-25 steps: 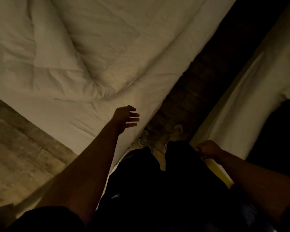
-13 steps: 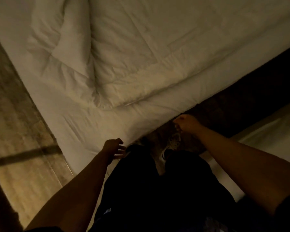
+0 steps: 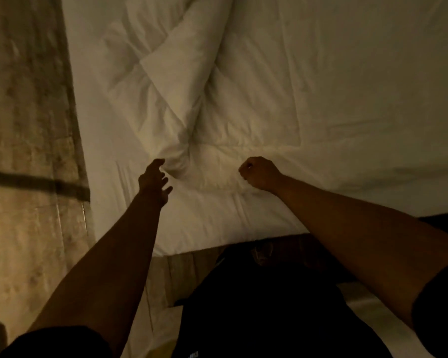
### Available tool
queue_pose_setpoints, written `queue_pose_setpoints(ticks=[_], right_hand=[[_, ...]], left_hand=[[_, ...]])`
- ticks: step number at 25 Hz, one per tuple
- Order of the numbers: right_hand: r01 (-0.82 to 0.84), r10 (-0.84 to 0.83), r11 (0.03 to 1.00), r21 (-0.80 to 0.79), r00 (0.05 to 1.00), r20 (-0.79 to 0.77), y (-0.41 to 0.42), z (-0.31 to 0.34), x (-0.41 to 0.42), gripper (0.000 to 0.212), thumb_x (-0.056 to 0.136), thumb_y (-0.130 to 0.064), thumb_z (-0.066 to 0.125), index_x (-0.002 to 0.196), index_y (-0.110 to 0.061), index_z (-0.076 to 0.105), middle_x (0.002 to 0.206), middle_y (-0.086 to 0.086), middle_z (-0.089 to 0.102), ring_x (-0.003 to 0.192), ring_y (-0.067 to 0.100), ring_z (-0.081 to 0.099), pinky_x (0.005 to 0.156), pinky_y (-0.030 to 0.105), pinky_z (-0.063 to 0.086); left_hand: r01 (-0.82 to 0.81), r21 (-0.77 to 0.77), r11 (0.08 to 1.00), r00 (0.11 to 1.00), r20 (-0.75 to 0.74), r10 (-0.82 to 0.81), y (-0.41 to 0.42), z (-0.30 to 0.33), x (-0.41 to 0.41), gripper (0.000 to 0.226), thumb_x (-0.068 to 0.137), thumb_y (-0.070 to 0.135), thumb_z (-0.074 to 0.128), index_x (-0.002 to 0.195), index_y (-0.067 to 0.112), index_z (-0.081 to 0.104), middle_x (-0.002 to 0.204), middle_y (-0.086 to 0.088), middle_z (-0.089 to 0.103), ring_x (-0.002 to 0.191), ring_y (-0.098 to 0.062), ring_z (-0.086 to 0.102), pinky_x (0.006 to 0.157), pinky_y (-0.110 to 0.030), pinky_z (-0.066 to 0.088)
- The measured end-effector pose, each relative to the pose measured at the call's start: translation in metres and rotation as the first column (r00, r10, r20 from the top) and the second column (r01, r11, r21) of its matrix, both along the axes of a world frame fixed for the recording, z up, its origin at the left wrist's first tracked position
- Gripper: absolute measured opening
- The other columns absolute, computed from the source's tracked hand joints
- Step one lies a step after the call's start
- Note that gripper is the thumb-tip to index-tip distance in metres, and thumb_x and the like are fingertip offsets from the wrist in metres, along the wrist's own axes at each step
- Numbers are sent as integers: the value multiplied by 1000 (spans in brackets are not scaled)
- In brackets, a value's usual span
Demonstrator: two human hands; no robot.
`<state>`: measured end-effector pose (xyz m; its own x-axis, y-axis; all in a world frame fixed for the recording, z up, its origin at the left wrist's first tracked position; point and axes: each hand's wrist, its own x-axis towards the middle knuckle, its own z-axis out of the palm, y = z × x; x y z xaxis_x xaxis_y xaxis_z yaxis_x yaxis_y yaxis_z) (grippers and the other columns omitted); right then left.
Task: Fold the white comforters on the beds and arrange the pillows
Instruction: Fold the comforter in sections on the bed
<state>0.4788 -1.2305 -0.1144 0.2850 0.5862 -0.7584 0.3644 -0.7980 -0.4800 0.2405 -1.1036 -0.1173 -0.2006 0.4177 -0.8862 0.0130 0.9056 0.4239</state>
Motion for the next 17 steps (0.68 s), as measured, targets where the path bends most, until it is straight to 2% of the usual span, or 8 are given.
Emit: queue_pose_setpoints(ticks=[4, 6, 9, 12, 14, 15, 16, 17], right_hand=[[41, -40, 999, 32, 999, -31, 47, -4, -9, 28, 92, -27, 53, 108, -10, 68, 114, 10, 69, 107, 28, 64, 99, 41, 50], [64, -61, 997, 52, 996, -60, 58, -2, -11, 25, 91, -28, 53, 105, -13, 69, 111, 8, 70, 105, 27, 65, 98, 43, 51], [97, -90, 988, 121, 994, -67, 74, 8, -4, 25, 90, -36, 52, 99, -19, 68, 101, 4, 72, 95, 24, 68, 93, 42, 54], [107, -124, 947, 303, 992, 37, 88, 30, 15, 23, 94, -30, 53, 108, -16, 63, 109, 6, 69, 101, 23, 64, 88, 27, 47], [129, -187, 882, 453, 979, 85, 96, 47, 27, 28, 94, -27, 54, 118, -13, 58, 115, 8, 62, 105, 23, 59, 85, 26, 44], [98, -194, 849, 519, 972, 133, 98, 52, 35, 30, 93, -29, 55, 119, -14, 56, 115, 8, 58, 105, 24, 56, 87, 29, 44], [15, -160, 834, 551, 963, 217, 98, 55, 44, 33, 92, -33, 56, 120, -15, 55, 116, 8, 56, 106, 25, 52, 90, 34, 45], [-95, -94, 842, 531, 944, 317, 95, 53, 55, 36, 91, -39, 56, 119, -17, 55, 117, 7, 54, 108, 26, 49, 91, 41, 45]], left_hand=[[-191, 60, 980, 978, 93, 185, 43, -1, 19, 64, 53, 40, 85, 112, 23, 66, 124, -8, 61, 112, -29, 61, 96, -49, 50], [-196, 95, 976, 966, 187, 176, 46, 6, 28, 59, 59, 42, 83, 114, 25, 69, 125, -6, 65, 115, -30, 63, 93, -48, 53], [-108, 302, 947, 962, 274, 23, 30, 27, 53, 56, 73, 26, 79, 127, 24, 62, 121, -5, 70, 108, -29, 68, 87, -48, 57], [226, 504, 834, 957, 47, -287, -6, 46, 92, 54, 75, 14, 73, 125, 29, 59, 120, -1, 69, 110, -22, 66, 90, -39, 55], [585, 561, 586, 788, -220, -576, -42, 43, 122, 64, 78, 19, 69, 139, 20, 49, 139, -3, 55, 126, -22, 53, 102, -36, 45], [756, 520, 397, 622, -383, -683, -66, 33, 140, 62, 81, 20, 66, 140, 12, 48, 141, -4, 51, 128, -24, 49, 105, -33, 42], [856, 439, 271, 480, -485, -731, -88, 27, 162, 52, 85, 20, 62, 135, 7, 53, 136, -9, 55, 124, -28, 53, 103, -33, 44], [911, 343, 230, 388, -522, -759, -109, 27, 188, 39, 90, 21, 58, 127, 8, 59, 127, -10, 61, 116, -29, 58, 100, -35, 48]])
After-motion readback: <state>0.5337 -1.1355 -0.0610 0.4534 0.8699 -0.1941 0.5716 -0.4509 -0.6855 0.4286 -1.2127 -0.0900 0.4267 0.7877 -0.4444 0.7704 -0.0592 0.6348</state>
